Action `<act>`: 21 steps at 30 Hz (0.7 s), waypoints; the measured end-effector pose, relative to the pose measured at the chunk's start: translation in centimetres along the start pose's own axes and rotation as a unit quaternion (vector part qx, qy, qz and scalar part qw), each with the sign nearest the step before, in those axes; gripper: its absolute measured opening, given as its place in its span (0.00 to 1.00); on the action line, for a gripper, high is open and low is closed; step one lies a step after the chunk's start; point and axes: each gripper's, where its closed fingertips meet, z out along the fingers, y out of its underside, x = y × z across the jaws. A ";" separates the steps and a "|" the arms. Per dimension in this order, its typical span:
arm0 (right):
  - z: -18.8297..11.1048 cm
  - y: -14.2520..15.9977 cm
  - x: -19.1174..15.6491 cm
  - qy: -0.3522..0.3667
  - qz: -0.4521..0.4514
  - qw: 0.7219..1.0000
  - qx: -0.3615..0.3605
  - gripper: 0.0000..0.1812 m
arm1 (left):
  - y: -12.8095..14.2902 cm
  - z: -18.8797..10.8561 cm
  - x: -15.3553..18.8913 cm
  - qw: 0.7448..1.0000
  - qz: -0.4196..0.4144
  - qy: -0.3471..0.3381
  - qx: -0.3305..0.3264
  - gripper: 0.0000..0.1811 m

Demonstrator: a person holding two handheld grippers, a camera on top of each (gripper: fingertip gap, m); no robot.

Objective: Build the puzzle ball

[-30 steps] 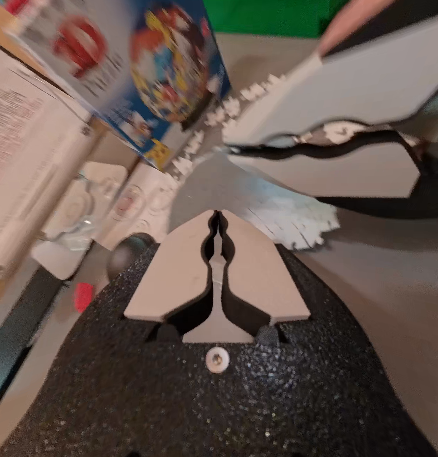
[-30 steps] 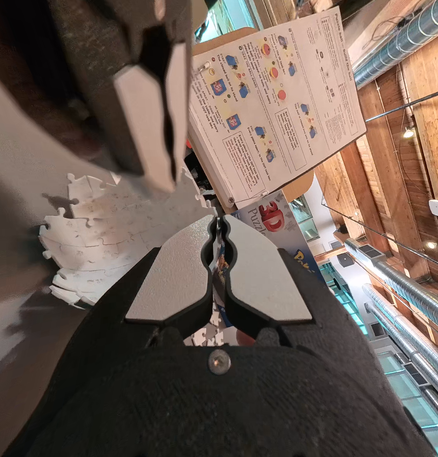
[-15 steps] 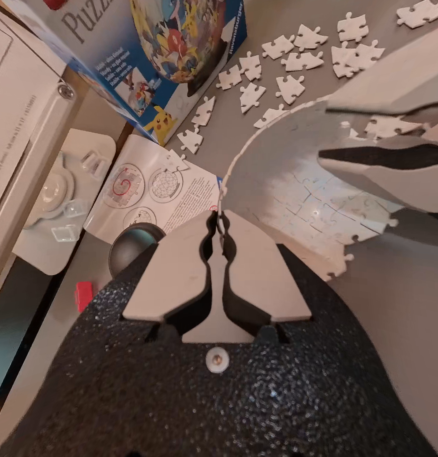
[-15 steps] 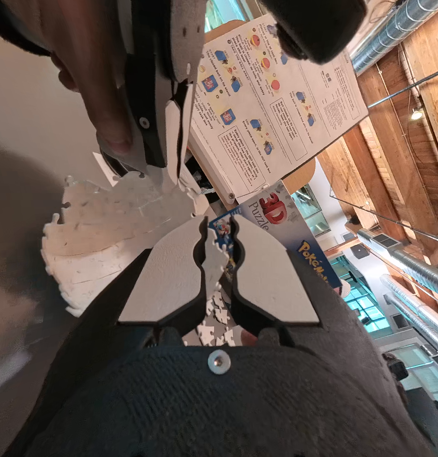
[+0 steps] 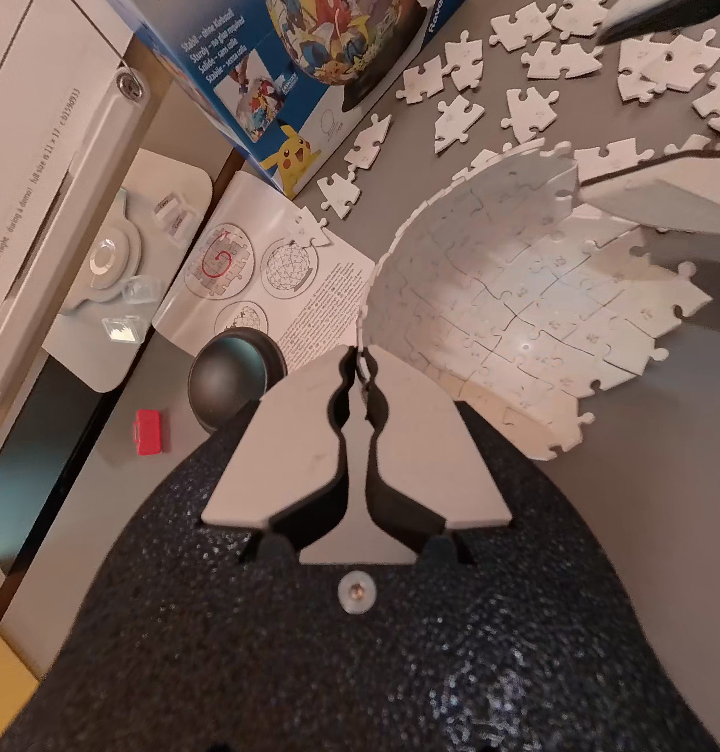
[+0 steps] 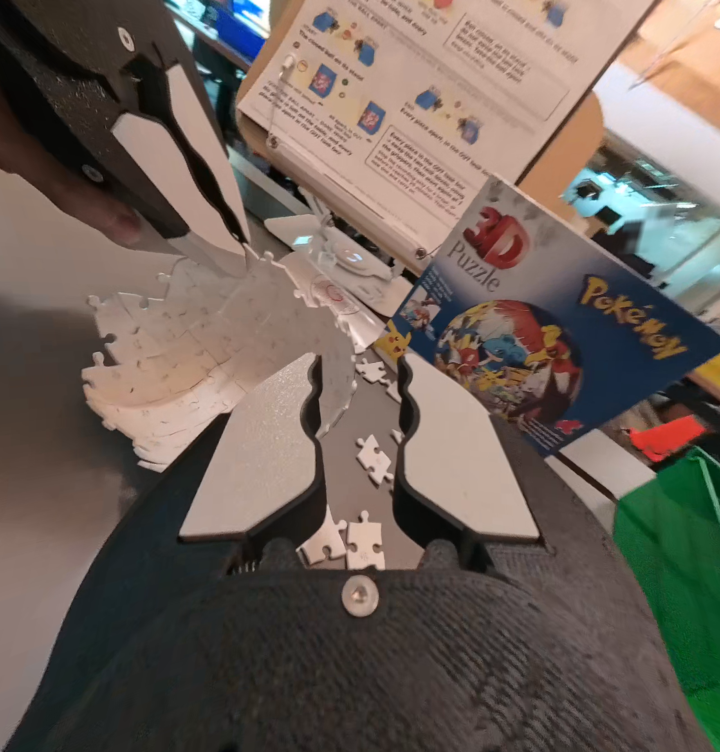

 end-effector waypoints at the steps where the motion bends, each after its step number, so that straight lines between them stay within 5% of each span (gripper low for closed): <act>1: 0.3 0.3 0.0 -0.015 -0.001 1.000 -0.006 0.19 | 0.1 0.0 0.0 1.000 -0.003 0.000 -0.003 0.01; 6: 0.4 1.5 0.7 -0.049 0.027 0.998 -0.027 0.16 | 1.0 -0.2 0.1 0.999 -0.037 0.015 -0.017 0.01; 11: 0.1 0.5 0.7 -0.086 0.133 0.987 0.026 0.12 | 2.2 -0.7 0.2 0.998 -0.060 0.020 -0.030 0.01; 21: 2.9 1.3 -2.9 -0.238 0.101 0.962 -0.085 0.17 | 3.5 -1.5 0.3 0.992 -0.109 0.014 -0.054 0.01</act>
